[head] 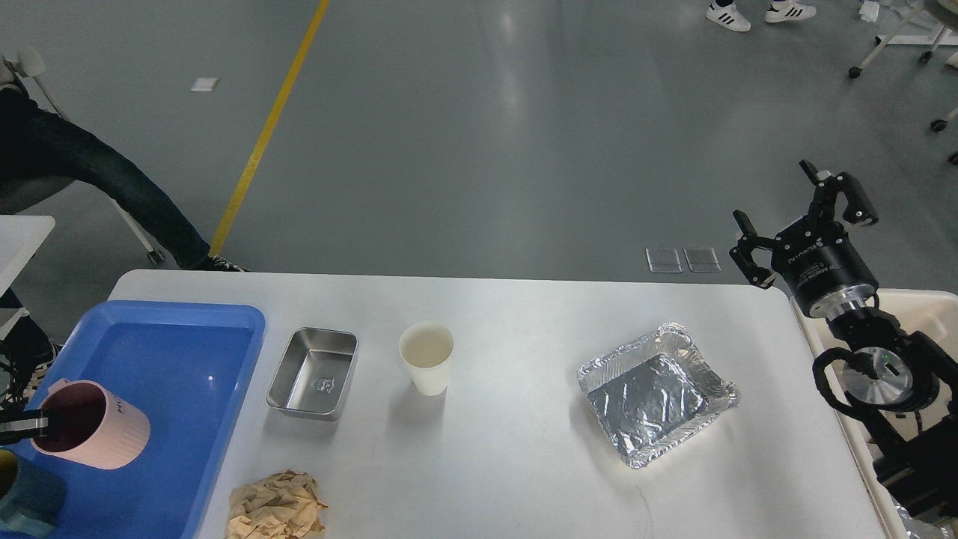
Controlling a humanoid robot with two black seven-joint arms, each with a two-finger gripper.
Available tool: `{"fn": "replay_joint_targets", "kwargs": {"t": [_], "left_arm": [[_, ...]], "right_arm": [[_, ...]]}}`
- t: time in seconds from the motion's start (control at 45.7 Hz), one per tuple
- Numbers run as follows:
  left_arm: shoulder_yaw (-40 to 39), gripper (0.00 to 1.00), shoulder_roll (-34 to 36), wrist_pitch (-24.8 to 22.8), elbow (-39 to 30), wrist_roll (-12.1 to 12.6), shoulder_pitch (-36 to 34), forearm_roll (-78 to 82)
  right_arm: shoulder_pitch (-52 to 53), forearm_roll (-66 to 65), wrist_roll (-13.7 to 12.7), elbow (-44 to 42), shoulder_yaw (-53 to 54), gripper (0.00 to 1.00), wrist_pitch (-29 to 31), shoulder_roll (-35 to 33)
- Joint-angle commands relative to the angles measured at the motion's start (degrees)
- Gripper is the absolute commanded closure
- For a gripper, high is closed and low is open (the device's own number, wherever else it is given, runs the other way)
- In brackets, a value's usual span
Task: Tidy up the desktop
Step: 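Grasp the pink mug with the left gripper and place it in the blue tray, then reach the left gripper to the steel dish and grasp its rim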
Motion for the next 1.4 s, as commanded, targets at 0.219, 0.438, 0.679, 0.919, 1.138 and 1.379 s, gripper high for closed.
{"fn": "replay_joint_targets", "kwargs": {"t": [0.219,0.438,0.679,0.919,1.138,1.379], "left_arm": [[0.1,0.89,-7.7,2.6,5.8,0.1,5.7,0.2],[-0.6,0.61,-9.3,2.7,6.1,0.1,7.1,0.0],[-1.3,0.09,-8.3,3.2,5.3,0.0,6.7,-2.8],[-8.9,0.03,-2.0,2.2,-5.7,-3.7,6.0,-2.7],[-17.6,0.03,0.0,4.1,-11.3,-8.7,6.0,-2.6],[-19.3,0.03,1.8,13.6,-16.5,-9.3,6.1,-2.5]], "right_arm": [[0.0,-0.1,0.0,0.0,0.0,0.00,0.0,0.1],[-0.3,-0.1,0.0,0.0,0.0,0.00,0.0,0.0],[-0.3,-0.1,0.0,0.0,0.0,0.00,0.0,0.1],[0.0,-0.1,0.0,0.1,0.0,0.00,0.0,0.1],[0.0,-0.1,0.0,0.1,0.0,0.00,-0.1,-0.2],[-0.4,-0.1,-0.1,0.1,0.0,0.00,-0.1,-0.2]]}}
